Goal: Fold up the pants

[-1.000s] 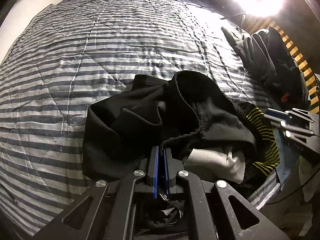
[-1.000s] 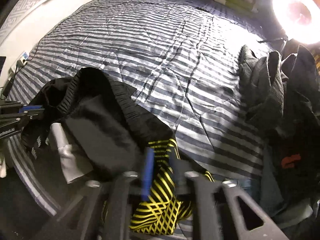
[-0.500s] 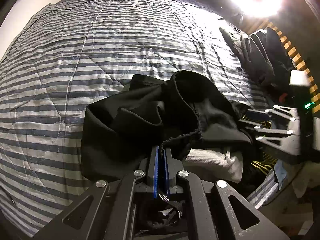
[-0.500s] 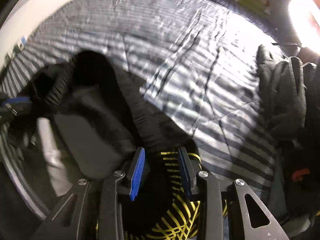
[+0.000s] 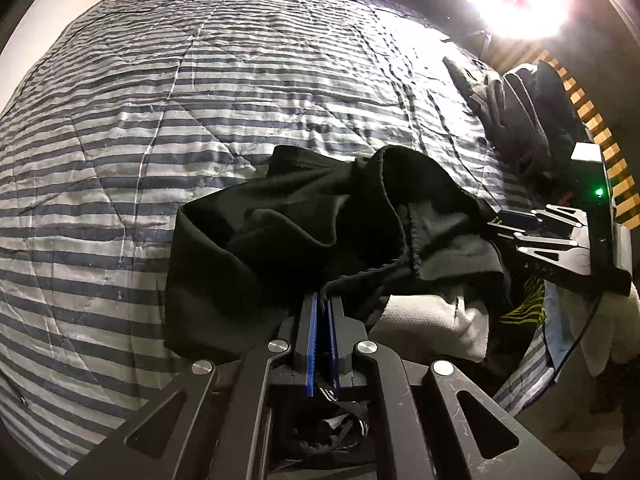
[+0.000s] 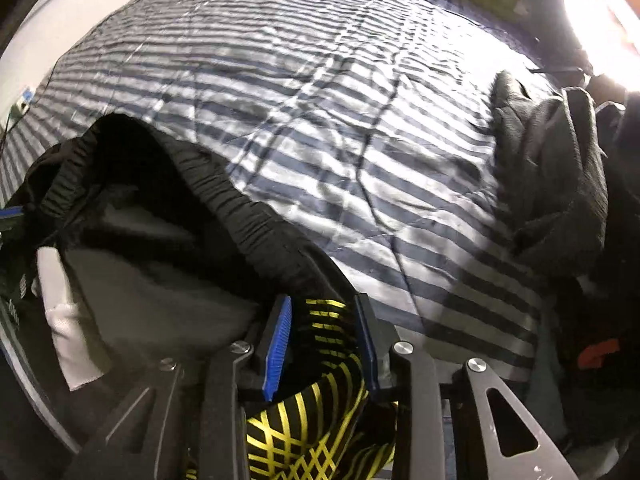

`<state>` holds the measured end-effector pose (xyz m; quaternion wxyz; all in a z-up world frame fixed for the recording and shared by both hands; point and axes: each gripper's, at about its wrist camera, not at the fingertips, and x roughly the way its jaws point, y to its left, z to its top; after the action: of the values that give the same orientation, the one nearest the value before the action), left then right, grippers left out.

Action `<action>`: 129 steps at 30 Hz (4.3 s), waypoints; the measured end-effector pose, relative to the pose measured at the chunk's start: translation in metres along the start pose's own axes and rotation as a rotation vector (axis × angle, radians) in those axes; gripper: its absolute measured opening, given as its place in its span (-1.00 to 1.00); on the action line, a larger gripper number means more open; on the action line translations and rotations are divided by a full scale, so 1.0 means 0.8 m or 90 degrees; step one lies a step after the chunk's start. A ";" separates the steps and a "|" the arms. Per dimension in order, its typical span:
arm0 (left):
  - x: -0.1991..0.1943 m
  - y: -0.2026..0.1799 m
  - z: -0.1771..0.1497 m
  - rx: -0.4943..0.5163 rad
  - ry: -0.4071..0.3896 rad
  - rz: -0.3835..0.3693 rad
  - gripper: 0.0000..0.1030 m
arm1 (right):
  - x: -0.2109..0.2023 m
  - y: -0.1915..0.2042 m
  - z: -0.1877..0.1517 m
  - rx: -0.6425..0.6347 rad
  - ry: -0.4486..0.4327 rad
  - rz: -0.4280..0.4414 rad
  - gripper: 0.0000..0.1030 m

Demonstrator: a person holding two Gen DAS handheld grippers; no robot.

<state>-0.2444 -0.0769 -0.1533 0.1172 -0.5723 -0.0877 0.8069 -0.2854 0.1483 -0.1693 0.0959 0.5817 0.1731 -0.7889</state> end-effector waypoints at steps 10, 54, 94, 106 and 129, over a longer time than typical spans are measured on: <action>-0.045 0.016 0.001 0.031 -0.033 0.058 -0.24 | -0.041 -0.047 0.001 0.150 -0.032 0.204 -0.93; -0.106 -0.029 0.023 0.180 -0.083 -0.006 -0.83 | -0.073 -0.097 0.049 0.243 -0.163 0.280 -0.91; 0.009 -0.162 -0.108 0.359 0.138 -0.157 -0.80 | -0.043 -0.007 -0.062 0.082 0.040 0.061 -0.51; -0.089 -0.073 -0.033 0.223 -0.048 -0.095 -0.60 | -0.071 -0.081 -0.110 0.210 -0.008 0.202 -0.67; 0.013 -0.008 0.026 0.119 0.005 0.085 -0.96 | -0.105 -0.101 -0.094 0.267 -0.098 0.252 -0.68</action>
<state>-0.2665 -0.0683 -0.1541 0.1168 -0.5668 0.0267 0.8151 -0.2218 0.2478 -0.0964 0.1386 0.5497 -0.1182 -0.8152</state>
